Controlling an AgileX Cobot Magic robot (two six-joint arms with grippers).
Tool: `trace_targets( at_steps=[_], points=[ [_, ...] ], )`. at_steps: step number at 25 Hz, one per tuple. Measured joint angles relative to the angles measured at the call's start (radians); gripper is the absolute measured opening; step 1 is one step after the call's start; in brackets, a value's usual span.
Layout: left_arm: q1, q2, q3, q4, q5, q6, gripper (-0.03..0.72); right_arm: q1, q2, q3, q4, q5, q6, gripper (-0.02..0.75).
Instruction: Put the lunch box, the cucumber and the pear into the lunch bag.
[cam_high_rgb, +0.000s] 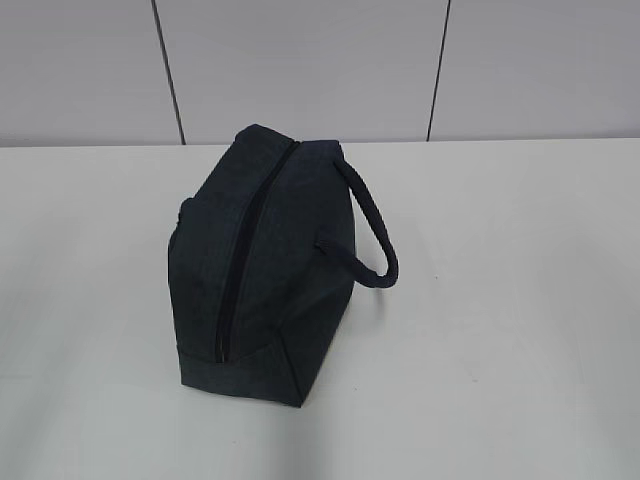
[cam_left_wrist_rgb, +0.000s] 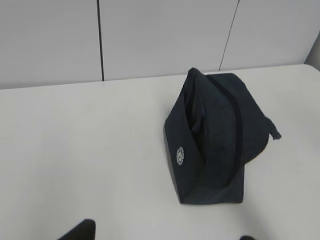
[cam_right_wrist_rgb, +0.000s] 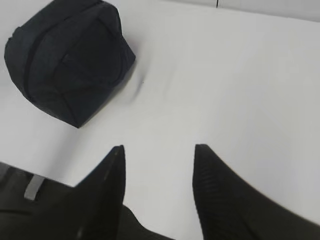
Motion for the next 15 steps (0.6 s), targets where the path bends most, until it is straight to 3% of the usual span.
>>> trace_targets(
  at_steps=[7, 15],
  points=[
    [0.0, -0.18, 0.014, 0.119, 0.078, -0.027, 0.487, 0.0, -0.317, 0.054, -0.047, 0.003, 0.014, 0.348],
    [0.0, -0.233, 0.18, 0.132, 0.082, -0.065, 0.487, 0.0, -0.467, 0.167, -0.129, 0.012, 0.031, 0.365]
  ],
)
